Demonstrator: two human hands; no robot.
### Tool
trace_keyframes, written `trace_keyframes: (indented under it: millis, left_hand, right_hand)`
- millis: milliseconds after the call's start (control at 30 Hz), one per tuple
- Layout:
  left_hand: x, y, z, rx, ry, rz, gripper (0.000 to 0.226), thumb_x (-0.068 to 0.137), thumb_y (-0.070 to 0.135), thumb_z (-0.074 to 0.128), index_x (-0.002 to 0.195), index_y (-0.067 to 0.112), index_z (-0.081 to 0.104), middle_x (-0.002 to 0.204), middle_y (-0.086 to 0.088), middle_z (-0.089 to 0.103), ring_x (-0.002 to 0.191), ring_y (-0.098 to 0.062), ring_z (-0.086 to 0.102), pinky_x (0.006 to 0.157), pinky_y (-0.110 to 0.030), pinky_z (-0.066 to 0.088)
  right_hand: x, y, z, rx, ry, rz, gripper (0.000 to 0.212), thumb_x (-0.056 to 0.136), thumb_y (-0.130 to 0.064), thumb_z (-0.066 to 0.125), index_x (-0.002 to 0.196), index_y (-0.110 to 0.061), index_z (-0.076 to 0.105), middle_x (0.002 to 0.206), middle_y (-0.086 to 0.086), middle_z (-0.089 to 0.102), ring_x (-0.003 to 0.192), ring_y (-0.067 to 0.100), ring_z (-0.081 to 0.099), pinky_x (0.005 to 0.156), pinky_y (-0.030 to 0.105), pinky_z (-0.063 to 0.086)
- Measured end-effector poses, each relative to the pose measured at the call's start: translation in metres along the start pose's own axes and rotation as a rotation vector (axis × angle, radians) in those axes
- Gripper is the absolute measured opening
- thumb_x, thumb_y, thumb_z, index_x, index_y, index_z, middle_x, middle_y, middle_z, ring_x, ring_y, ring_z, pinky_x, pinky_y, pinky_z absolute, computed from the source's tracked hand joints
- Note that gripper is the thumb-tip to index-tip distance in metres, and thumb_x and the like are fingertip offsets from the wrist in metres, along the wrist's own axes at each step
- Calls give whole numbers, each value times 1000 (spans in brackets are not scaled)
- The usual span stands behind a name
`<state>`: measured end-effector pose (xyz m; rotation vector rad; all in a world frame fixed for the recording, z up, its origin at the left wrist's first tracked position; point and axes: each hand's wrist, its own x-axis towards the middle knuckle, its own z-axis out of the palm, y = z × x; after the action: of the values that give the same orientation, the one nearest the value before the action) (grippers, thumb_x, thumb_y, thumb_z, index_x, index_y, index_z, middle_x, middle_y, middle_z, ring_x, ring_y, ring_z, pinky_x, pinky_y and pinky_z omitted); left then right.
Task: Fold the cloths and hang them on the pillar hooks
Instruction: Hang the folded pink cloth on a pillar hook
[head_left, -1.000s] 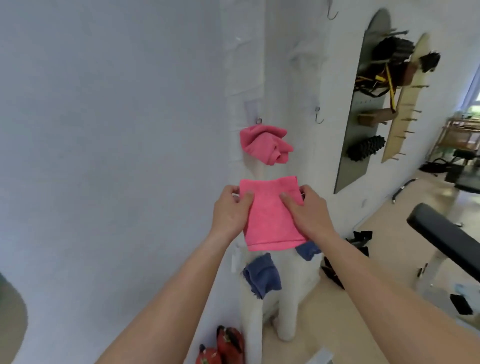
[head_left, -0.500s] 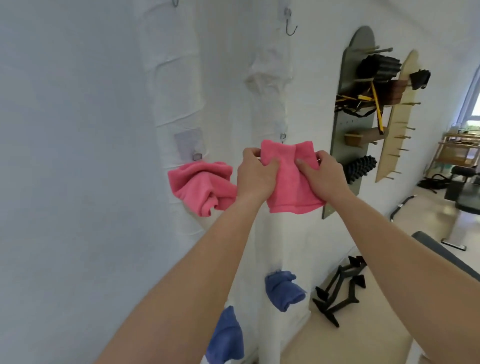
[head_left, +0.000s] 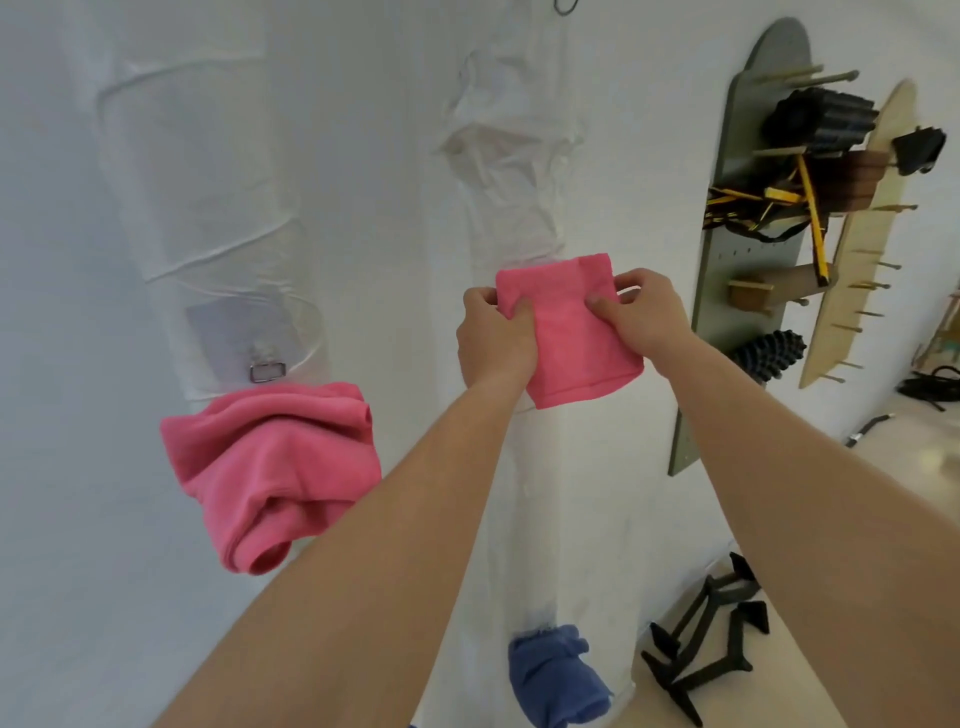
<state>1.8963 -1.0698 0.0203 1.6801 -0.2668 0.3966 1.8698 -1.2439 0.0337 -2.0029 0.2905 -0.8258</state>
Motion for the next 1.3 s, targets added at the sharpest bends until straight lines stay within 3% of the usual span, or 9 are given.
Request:
trace_keyframes:
  millis: [233, 400, 600, 733, 867, 1000, 1133, 1233, 1300]
  left_hand:
    - [3, -35, 1, 21, -2, -59, 17, 87, 32, 66, 96, 23, 54, 85, 10, 61, 80, -19, 66, 75, -35, 56]
    - [-7, -43, 0, 31, -26, -107, 22, 82, 28, 68, 96, 22, 52, 88, 7, 62, 81, -20, 66, 74, -37, 57]
    - [-18, -38, 3, 324, 43, 494, 32, 81, 0, 55, 106, 19, 59, 114, 0, 52, 99, -22, 55, 74, -38, 51]
    - [-28, -40, 8, 334, 19, 478, 22, 96, 22, 51, 115, 17, 61, 121, 2, 57, 107, -18, 53, 85, -39, 52]
    - [-34, -44, 12, 387, -38, 480, 57, 90, 58, 47, 131, 19, 53, 130, 5, 51, 115, -15, 50, 85, -31, 49]
    - [-31, -58, 15, 498, -14, 591, 68, 85, 63, 49, 136, 19, 54, 131, 4, 53, 113, -16, 51, 83, -31, 51]
    - [-17, -73, 15, 575, 55, 751, 55, 88, 52, 58, 127, 14, 61, 121, -1, 60, 99, -23, 58, 76, -37, 52]
    - [-10, -75, 15, 602, 84, 800, 44, 88, 44, 59, 121, 14, 66, 117, -2, 63, 97, -26, 59, 76, -42, 52]
    - [-8, -74, 14, 630, 106, 819, 38, 87, 38, 64, 117, 15, 68, 115, -1, 64, 100, -26, 58, 75, -42, 52]
  right_hand:
    - [3, 25, 22, -3, -76, 75, 29, 84, -35, 73, 101, -14, 63, 88, 6, 73, 80, 25, 69, 75, 38, 56]
    - [-15, 31, 20, 70, -94, 14, 35, 86, -12, 69, 115, -12, 49, 86, 3, 66, 70, 18, 62, 61, 31, 49]
    - [-17, 29, 12, -60, -103, -277, 20, 91, -18, 64, 109, -24, 68, 103, -7, 70, 96, 11, 64, 87, 27, 49]
    - [-30, 22, 3, 300, -316, -47, 25, 100, -23, 55, 110, -6, 71, 90, 3, 68, 77, 16, 64, 67, 29, 53]
    - [-29, 34, -1, 201, -471, -77, 42, 93, -32, 67, 135, -25, 60, 112, -1, 71, 79, 12, 69, 60, 28, 56]
    - [-30, 50, 9, 180, -412, -108, 48, 88, -23, 74, 134, -23, 60, 111, 5, 73, 90, 15, 72, 76, 32, 61]
    - [-39, 58, 32, 269, -245, -131, 41, 82, -14, 79, 121, -14, 66, 104, 2, 73, 86, 10, 71, 69, 23, 59]
    - [-40, 58, 39, 176, -136, -153, 34, 80, -18, 81, 111, -11, 69, 96, -2, 65, 87, 20, 65, 72, 35, 61]
    - [-35, 58, 35, -55, -86, -245, 33, 78, -26, 82, 106, -11, 73, 111, 1, 57, 100, 21, 58, 87, 42, 55]
